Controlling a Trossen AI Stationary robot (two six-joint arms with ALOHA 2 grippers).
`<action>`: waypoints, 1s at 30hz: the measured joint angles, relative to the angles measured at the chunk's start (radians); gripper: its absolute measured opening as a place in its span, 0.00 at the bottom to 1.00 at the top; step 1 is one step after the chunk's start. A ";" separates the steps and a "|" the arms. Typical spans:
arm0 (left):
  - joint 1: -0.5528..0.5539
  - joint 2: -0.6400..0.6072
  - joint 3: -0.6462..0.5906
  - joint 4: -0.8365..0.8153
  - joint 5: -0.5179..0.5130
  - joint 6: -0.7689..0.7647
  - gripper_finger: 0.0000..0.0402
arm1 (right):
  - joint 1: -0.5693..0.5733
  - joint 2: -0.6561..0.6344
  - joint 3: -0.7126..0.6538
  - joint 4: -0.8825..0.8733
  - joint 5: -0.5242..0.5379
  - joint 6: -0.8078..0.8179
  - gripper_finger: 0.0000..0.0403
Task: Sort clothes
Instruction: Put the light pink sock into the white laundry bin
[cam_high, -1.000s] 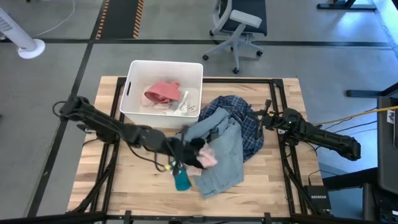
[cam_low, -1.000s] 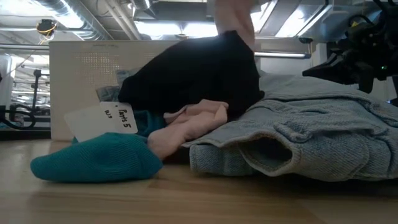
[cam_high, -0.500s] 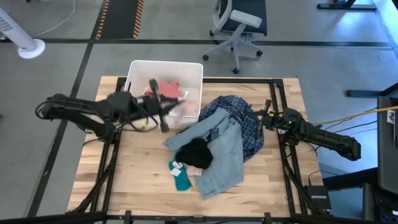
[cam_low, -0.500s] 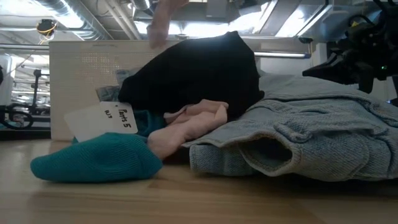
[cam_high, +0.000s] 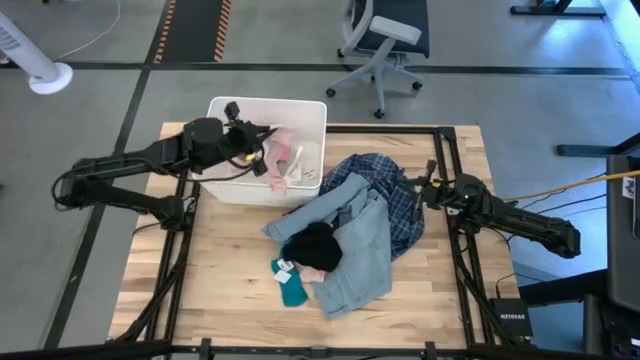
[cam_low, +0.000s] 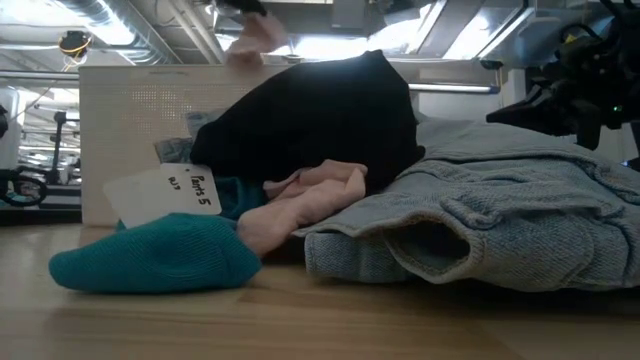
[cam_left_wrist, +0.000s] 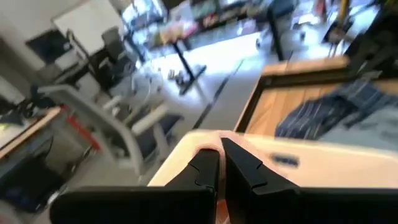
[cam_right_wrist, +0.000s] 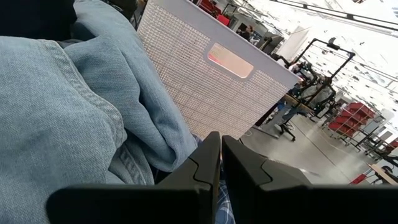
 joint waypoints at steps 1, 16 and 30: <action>0.010 -0.001 0.000 -0.022 0.000 -0.002 0.01 | 0.000 0.000 0.000 0.000 0.000 0.000 0.09; 0.132 0.001 0.000 -0.082 0.007 -0.054 0.08 | 0.000 0.000 0.000 0.000 0.000 0.000 0.09; 0.274 0.019 0.000 -0.257 0.039 -0.115 0.37 | 0.000 0.000 0.000 0.000 0.000 0.000 0.09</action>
